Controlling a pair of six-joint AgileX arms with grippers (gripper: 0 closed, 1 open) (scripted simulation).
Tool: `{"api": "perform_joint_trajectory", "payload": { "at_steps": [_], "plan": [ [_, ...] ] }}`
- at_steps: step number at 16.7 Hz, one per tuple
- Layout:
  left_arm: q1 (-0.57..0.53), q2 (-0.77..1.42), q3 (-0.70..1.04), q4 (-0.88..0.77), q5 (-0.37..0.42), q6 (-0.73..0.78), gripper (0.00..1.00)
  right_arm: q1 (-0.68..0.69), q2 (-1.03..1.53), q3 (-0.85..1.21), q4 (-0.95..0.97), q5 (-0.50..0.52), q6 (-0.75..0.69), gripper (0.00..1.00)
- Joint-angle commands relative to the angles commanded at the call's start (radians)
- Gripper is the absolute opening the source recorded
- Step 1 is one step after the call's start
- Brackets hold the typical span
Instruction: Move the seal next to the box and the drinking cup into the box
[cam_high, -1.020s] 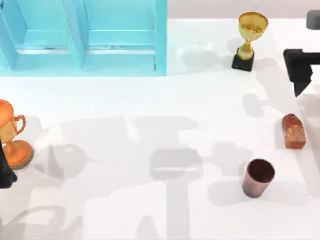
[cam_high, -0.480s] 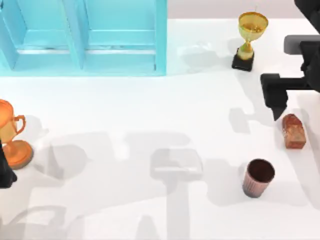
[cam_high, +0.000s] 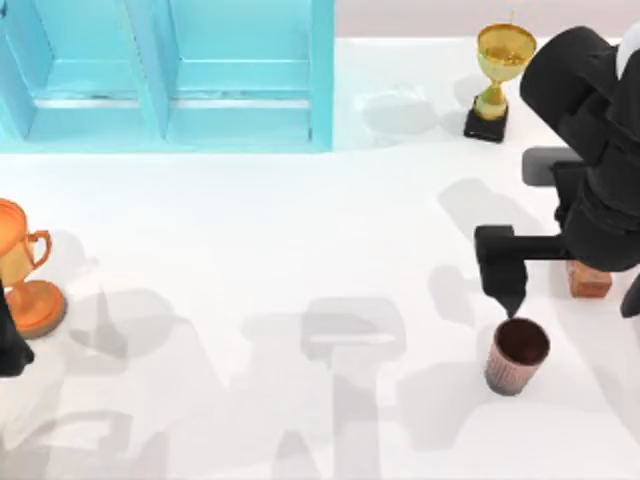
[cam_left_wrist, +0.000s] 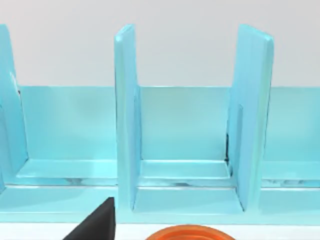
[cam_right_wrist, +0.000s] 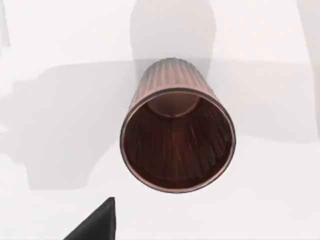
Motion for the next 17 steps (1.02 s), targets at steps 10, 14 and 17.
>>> {"api": "perform_joint_trajectory", "payload": {
  "at_steps": [10,14,17],
  "plan": [
    [0.0,0.0,0.0,0.0,0.0,0.0,1.0,0.001,0.06,-0.154,0.214,0.0,0.002,1.0],
    [0.0,0.0,0.0,0.0,0.0,0.0,1.0,0.003,0.089,-0.227,0.316,0.0,0.004,1.0],
    [0.0,0.0,0.0,0.0,0.0,0.0,1.0,0.003,0.089,-0.228,0.318,0.0,0.005,1.0]
  ]
}}
